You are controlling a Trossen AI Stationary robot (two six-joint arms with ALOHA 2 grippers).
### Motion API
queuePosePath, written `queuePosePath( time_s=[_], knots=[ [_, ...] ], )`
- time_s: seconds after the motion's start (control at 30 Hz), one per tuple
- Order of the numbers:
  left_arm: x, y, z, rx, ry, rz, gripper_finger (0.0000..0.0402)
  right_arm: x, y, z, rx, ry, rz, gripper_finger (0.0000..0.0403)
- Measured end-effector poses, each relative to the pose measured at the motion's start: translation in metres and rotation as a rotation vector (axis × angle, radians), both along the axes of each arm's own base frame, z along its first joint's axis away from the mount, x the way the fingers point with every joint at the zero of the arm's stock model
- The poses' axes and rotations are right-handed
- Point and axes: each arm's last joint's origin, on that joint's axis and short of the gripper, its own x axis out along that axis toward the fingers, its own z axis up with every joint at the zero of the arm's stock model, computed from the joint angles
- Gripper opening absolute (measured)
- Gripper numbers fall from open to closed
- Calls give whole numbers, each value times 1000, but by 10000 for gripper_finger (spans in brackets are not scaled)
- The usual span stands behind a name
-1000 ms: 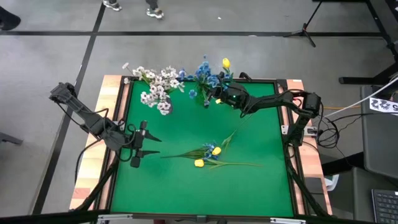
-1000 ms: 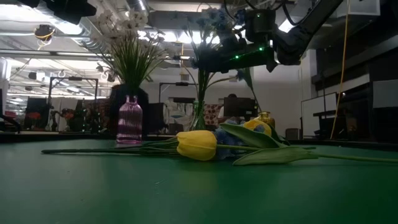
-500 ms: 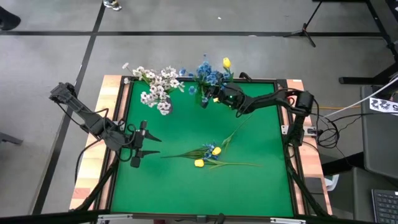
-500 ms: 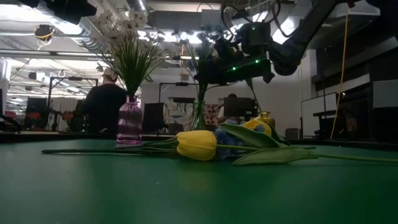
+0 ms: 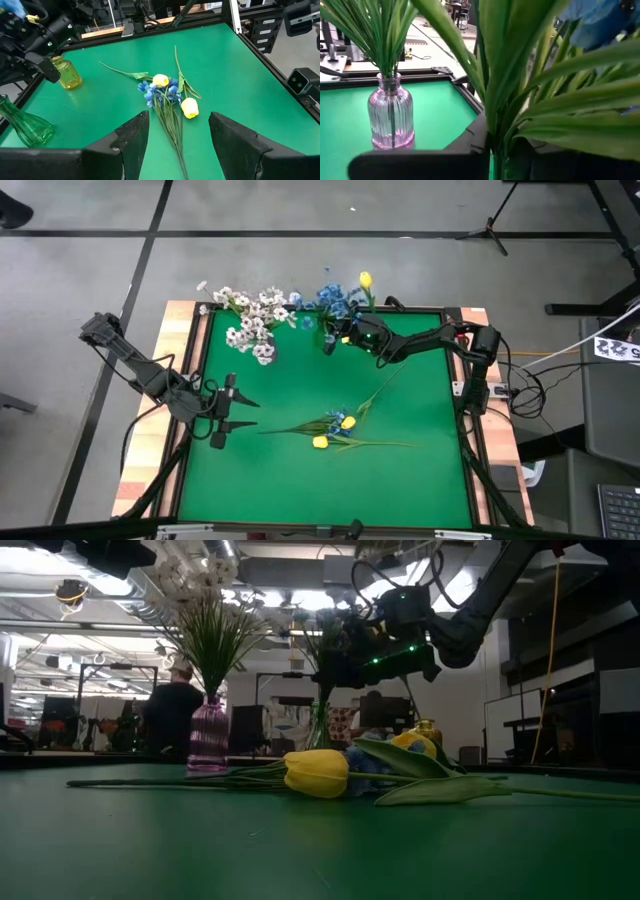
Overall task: Sort flowers into vase by color
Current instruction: Put the top blue flower into the green vase
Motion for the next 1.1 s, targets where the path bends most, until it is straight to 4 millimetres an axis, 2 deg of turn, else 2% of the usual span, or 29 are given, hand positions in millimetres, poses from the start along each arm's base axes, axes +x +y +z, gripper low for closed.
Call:
queuePosePath(
  time_s=[0.2, 0.5, 0.63, 0.97, 1.1],
  knots=[
    [0, 0, 0, 0, 0, 0, 205, 0, 0, 0, 1, -2, 56, 67],
    [0, 0, 0, -1, 0, 0, 205, 1, 1, -1, 8, 5, 104, 183],
    [0, 0, 0, -1, 0, 0, 205, -1, 2, -4, 36, 68, 119, 217],
    [0, 0, 0, -3, 0, 1, 205, -16, 8, 24, 13, 192, 121, 228],
    [0, 0, 0, -24, 0, 9, 205, -21, 10, 23, 47, 272, 124, 228]
  ],
)
